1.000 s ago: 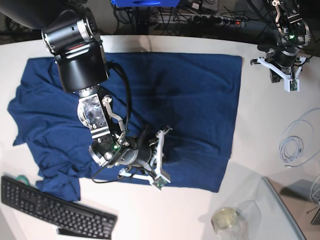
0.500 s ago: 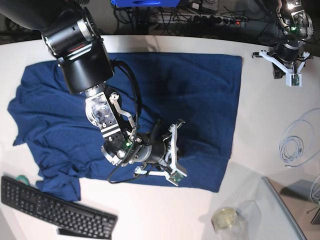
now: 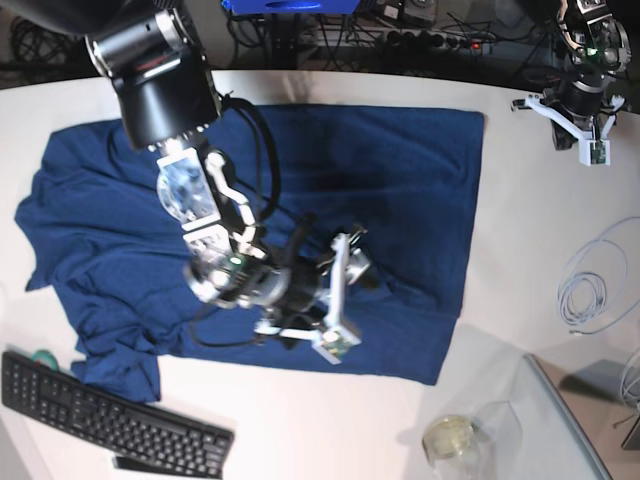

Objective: Layout the t-shirt on the table in an organized manner, then fold the t-shirt properly
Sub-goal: 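Release the fabric and lift the right gripper away from the shirt, then grasp the shirt corners with both grippers and pull them apart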

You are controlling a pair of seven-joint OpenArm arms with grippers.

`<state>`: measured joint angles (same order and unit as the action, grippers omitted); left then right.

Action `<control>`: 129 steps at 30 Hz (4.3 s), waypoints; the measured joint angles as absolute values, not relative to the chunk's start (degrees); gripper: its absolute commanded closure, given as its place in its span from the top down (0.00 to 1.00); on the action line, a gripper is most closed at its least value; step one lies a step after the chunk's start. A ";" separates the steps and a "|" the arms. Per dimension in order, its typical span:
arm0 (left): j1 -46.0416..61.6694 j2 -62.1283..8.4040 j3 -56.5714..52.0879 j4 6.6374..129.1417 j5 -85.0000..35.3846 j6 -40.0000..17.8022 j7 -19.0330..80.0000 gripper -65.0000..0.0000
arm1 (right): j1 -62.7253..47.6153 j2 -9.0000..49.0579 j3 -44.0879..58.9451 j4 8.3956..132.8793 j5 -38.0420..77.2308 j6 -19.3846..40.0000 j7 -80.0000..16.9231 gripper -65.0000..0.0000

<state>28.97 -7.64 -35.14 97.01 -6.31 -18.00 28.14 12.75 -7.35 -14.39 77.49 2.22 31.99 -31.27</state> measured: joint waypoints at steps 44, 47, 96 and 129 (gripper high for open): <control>25.10 -4.14 -26.13 79.61 -33.45 -24.03 26.55 0.33 | -9.19 -2.31 64.51 90.00 22.96 39.68 -49.19 0.75; 25.26 -4.27 -26.22 79.66 -33.17 -23.59 27.07 0.11 | -8.60 -2.52 64.29 84.36 22.81 39.75 -52.14 0.75; 27.33 -4.62 -26.55 83.15 -32.86 -23.62 27.90 0.00 | -7.16 -0.97 59.02 70.28 23.62 39.97 -46.74 0.00; 35.22 -4.27 -30.76 91.33 -33.06 -23.64 28.14 0.00 | -9.47 -1.15 58.85 84.18 17.10 39.75 -60.07 0.00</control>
<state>35.22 -4.27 -30.76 91.33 -33.06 -23.64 28.14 -9.47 -1.15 58.85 84.18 17.10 39.75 -60.07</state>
